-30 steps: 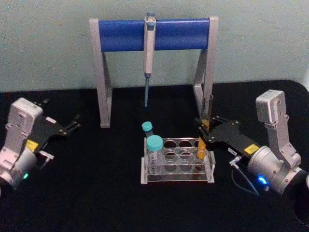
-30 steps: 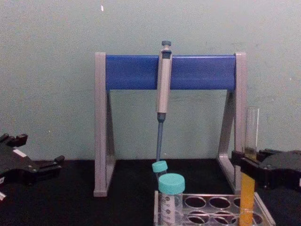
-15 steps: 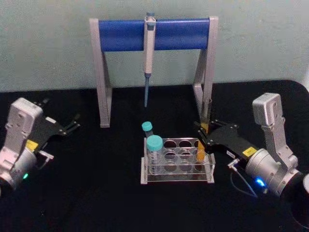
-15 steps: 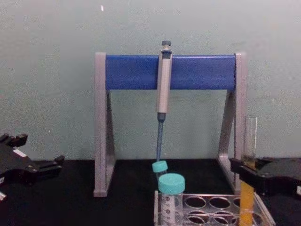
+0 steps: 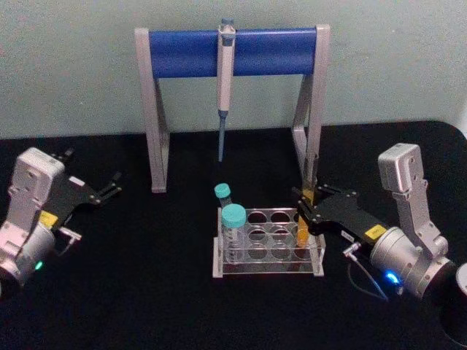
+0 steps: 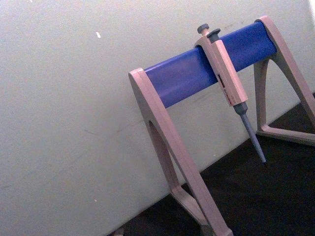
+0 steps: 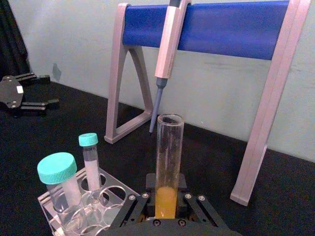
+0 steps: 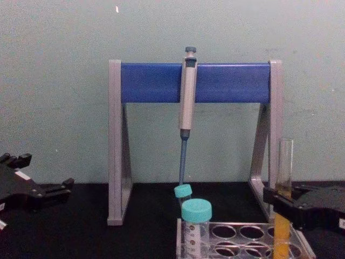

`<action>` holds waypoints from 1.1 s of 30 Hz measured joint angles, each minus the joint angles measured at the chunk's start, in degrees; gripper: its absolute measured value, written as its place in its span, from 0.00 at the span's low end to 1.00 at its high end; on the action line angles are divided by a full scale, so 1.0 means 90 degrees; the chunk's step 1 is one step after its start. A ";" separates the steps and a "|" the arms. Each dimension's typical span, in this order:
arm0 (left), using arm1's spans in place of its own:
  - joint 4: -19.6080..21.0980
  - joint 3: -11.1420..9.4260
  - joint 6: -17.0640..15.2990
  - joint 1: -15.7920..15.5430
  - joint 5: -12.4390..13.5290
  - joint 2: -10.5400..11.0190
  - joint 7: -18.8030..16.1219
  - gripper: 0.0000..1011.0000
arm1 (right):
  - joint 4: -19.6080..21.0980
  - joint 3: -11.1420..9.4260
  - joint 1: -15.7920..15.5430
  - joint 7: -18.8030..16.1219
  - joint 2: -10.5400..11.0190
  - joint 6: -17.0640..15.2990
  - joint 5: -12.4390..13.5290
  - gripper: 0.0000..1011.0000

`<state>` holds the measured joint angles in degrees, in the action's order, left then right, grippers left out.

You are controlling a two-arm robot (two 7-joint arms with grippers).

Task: Pick up the test tube from the test tube rack, shake it, then place it back into the test tube rack.

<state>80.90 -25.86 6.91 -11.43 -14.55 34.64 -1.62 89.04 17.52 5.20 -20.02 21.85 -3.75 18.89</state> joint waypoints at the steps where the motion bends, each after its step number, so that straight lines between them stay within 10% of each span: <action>1: 0.0000 0.0000 0.0000 0.0000 0.0000 0.0000 0.0000 0.99 | -0.0002 0.0002 0.0000 -0.0001 0.0001 -0.0003 -0.0004 0.23; 22: 0.0000 0.0000 0.0000 0.0000 0.0000 0.0000 0.0000 0.99 | -0.0015 0.0009 0.0016 0.0012 -0.0002 -0.0006 -0.0057 0.23; 33: 0.0000 0.0000 0.0000 0.0000 0.0000 0.0000 0.0000 0.99 | -0.0011 0.0007 0.0012 0.0013 -0.0002 -0.0003 -0.0049 0.50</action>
<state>80.90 -25.86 6.91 -11.43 -14.55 34.65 -1.62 88.94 17.58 5.31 -19.91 21.83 -3.78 18.45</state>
